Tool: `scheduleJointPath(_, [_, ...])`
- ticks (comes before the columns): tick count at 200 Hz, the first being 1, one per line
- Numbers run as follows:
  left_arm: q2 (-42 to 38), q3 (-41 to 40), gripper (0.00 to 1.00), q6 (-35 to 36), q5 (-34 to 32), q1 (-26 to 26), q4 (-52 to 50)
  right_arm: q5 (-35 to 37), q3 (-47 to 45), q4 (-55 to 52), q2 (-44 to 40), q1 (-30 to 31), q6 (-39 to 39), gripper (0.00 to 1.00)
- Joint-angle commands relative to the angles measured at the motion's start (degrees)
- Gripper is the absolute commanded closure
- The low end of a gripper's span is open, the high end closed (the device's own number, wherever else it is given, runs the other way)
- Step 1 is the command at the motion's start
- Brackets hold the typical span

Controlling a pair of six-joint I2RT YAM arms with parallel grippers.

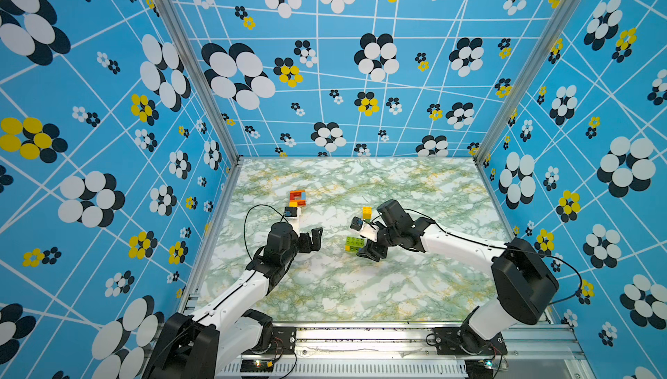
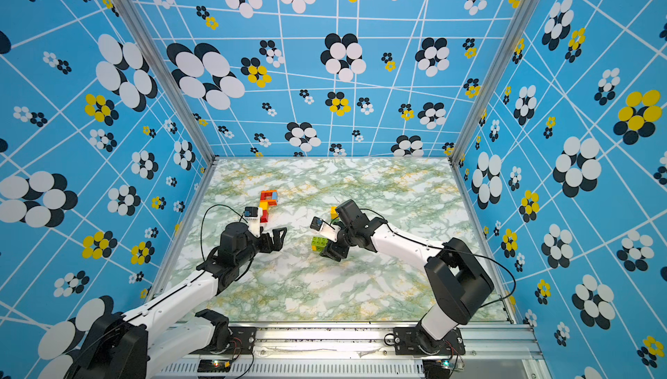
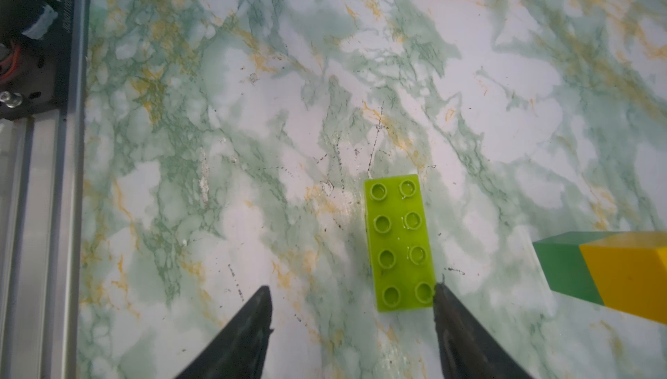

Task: Assemble the letter p with lego
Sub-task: Pick up the lego brick from the center of the board.

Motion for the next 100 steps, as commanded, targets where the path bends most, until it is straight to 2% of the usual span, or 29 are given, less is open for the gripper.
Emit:
scheduleJointPath(1, [-0.46,1.34,0.0,0.56,-0.74,0.25,0.88,0.02,3.31,-3.39,2.28,-0.08,-2.8,0.29])
scheduleJointPath(65, [-0.43,1.54,0.0,0.76,-0.73,0.28,0.73,-0.48,8.79,-8.49,7.51,-1.39,-6.59,0.32])
scheduleJointPath(100, [-0.22,1.6,0.0,0.88,-0.85,0.27,0.71,-0.75,12.13,-13.43,10.74,-1.46,-8.81,0.39])
